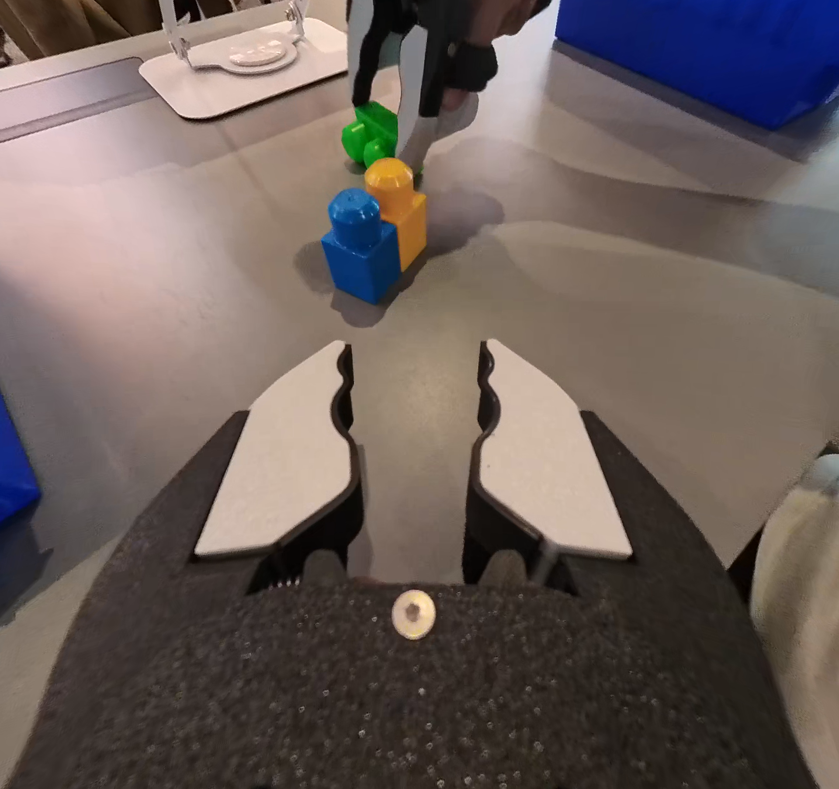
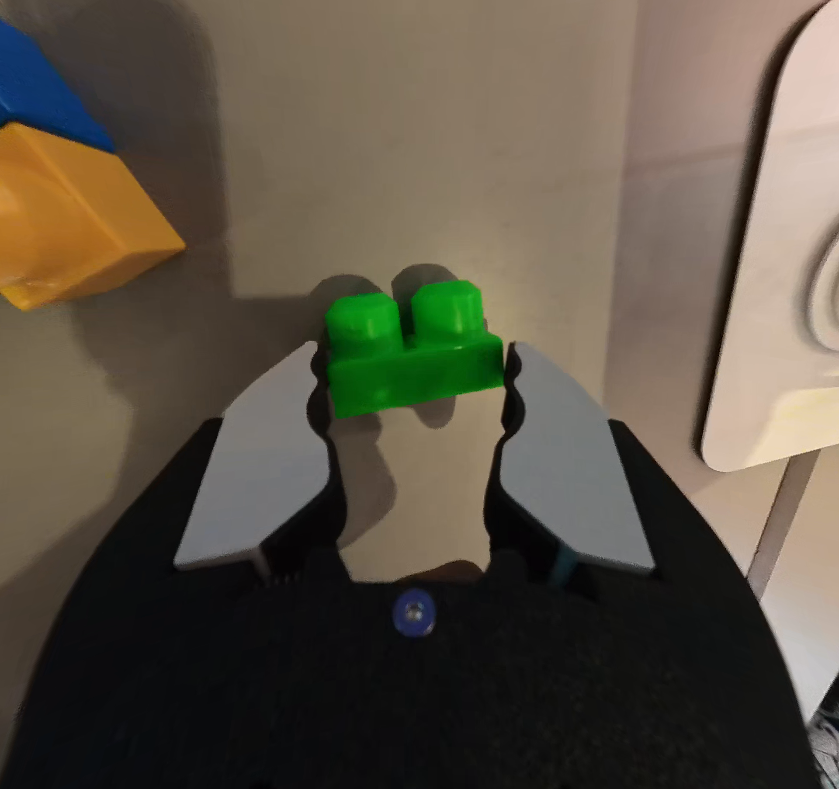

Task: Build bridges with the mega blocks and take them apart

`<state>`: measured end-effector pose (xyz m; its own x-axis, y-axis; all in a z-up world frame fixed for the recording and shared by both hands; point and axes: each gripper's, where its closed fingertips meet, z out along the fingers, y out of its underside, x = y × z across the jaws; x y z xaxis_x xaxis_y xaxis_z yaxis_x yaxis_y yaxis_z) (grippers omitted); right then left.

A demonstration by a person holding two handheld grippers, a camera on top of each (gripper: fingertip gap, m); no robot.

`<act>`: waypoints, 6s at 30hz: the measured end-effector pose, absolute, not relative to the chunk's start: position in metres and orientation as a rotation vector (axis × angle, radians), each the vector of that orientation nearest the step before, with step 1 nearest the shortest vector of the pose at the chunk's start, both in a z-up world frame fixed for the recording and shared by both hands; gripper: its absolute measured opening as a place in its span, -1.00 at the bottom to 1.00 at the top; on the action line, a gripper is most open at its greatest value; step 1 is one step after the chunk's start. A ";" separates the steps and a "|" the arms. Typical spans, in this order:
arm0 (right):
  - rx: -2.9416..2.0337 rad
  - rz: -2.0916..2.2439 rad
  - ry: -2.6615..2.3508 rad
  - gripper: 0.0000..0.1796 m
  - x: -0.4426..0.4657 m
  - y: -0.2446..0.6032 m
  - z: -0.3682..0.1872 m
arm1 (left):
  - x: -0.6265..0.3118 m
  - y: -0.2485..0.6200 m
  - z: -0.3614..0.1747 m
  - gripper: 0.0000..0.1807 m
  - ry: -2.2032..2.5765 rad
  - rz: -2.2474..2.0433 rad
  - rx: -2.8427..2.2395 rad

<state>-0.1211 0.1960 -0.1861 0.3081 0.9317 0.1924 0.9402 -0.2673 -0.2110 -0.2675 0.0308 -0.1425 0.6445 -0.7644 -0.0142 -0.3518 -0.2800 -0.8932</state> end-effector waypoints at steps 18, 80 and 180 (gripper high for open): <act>-2.011 0.624 -0.766 -0.18 -0.182 0.135 -0.072 | -0.270 0.035 -0.144 -0.42 0.840 -0.610 -1.933; -2.020 0.315 -0.444 -0.03 -0.128 0.000 -0.131 | -0.279 0.037 -0.144 -0.42 0.840 -0.579 -1.932; -2.030 0.500 -0.433 -0.19 -0.104 -0.011 -0.131 | -0.275 0.095 -0.169 -0.60 2.193 0.395 -2.473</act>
